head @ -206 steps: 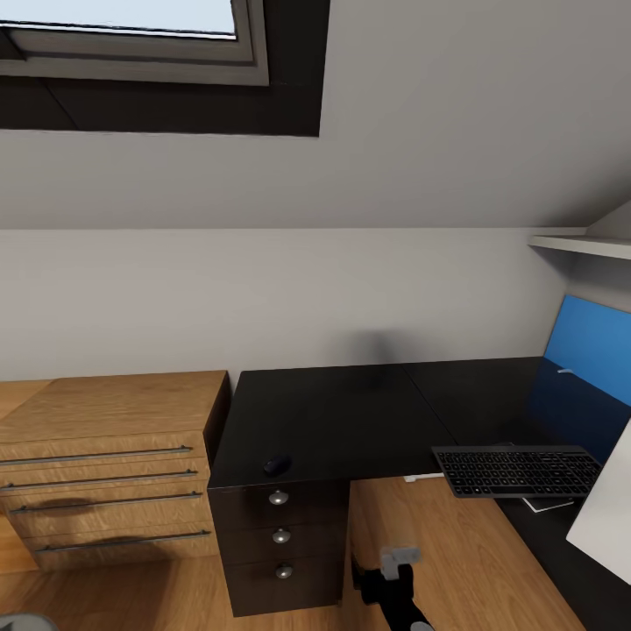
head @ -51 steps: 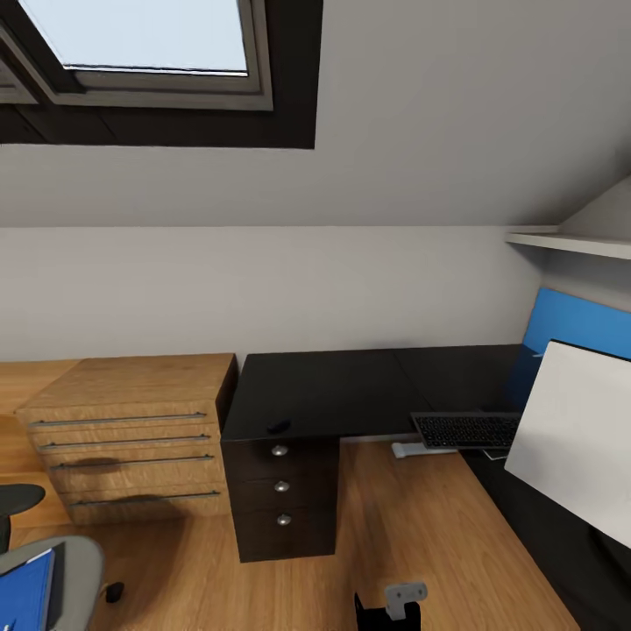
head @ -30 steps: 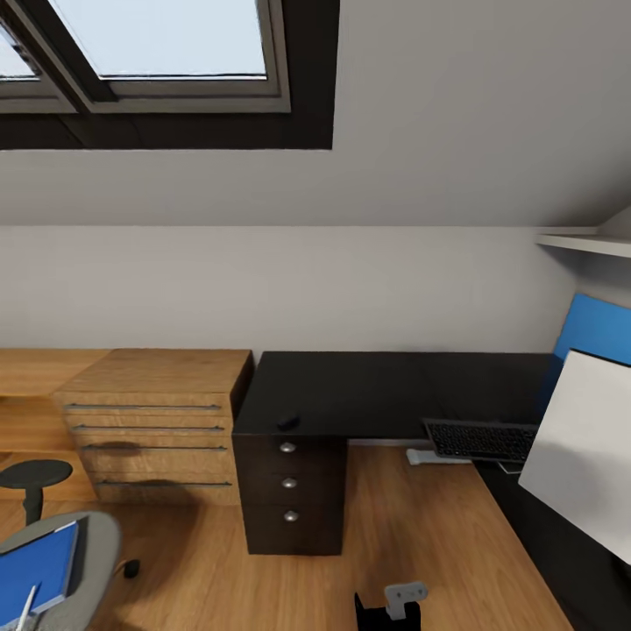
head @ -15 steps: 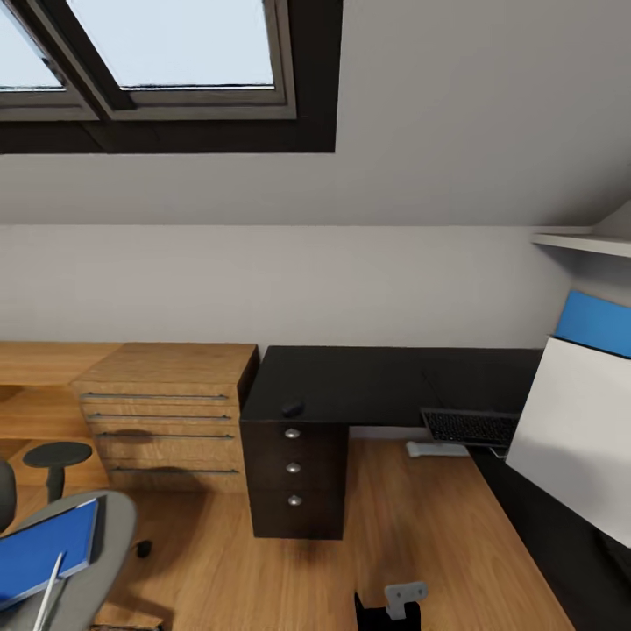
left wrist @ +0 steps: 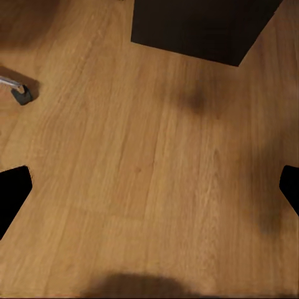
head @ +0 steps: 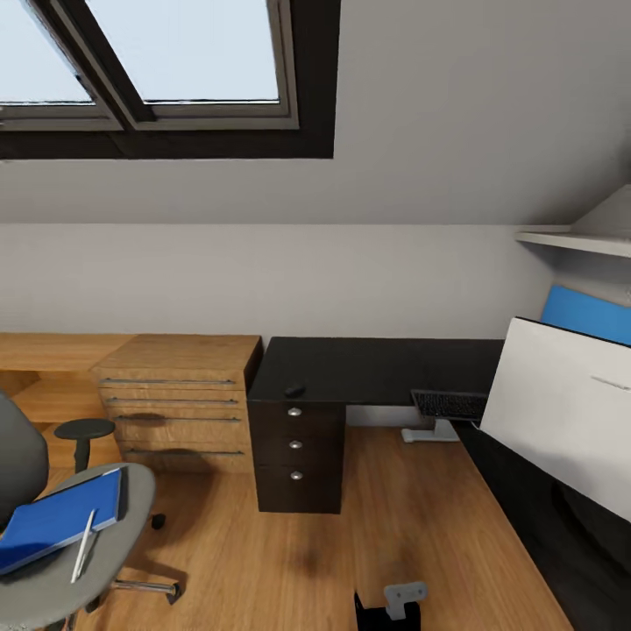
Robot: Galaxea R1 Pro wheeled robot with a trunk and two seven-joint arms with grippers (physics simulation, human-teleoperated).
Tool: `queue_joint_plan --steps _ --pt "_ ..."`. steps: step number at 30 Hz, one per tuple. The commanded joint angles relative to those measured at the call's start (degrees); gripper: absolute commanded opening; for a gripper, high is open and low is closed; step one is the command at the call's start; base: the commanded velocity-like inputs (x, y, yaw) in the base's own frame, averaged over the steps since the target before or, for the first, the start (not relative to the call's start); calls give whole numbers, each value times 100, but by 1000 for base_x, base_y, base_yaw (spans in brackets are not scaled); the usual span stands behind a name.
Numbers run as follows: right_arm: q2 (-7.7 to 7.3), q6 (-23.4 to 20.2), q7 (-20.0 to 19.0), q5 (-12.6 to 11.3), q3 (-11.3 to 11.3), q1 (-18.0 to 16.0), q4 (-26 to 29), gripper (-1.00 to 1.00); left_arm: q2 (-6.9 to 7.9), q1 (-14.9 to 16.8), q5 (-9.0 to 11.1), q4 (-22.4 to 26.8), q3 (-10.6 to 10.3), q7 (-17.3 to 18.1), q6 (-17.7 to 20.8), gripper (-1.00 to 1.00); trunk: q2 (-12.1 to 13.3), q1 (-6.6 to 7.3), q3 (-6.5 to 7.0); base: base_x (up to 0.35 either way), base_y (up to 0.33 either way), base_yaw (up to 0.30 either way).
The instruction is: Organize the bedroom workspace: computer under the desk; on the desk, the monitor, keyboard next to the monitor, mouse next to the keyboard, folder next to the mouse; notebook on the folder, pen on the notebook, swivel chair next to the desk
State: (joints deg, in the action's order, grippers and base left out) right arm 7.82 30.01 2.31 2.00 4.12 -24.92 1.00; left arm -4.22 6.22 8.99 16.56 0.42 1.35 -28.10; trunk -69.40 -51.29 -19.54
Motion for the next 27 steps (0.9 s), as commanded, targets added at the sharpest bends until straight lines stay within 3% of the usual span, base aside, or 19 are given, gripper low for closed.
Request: queue_joint_plan --steps 1,12,27 --pt "0 14 24 11 37 -4 -5 100 -1 3 33 -4 2 14 -18 100 -4 3 -7 -318 -32 0" --pt "0 14 24 11 36 -4 -6 100 -3 4 33 -4 2 14 -17 100 -4 3 -7 -237 -139 -13" --pt "0 14 24 11 39 -4 -3 100 -8 2 33 -4 5 14 -19 100 -4 3 -7 -170 -150 -156"
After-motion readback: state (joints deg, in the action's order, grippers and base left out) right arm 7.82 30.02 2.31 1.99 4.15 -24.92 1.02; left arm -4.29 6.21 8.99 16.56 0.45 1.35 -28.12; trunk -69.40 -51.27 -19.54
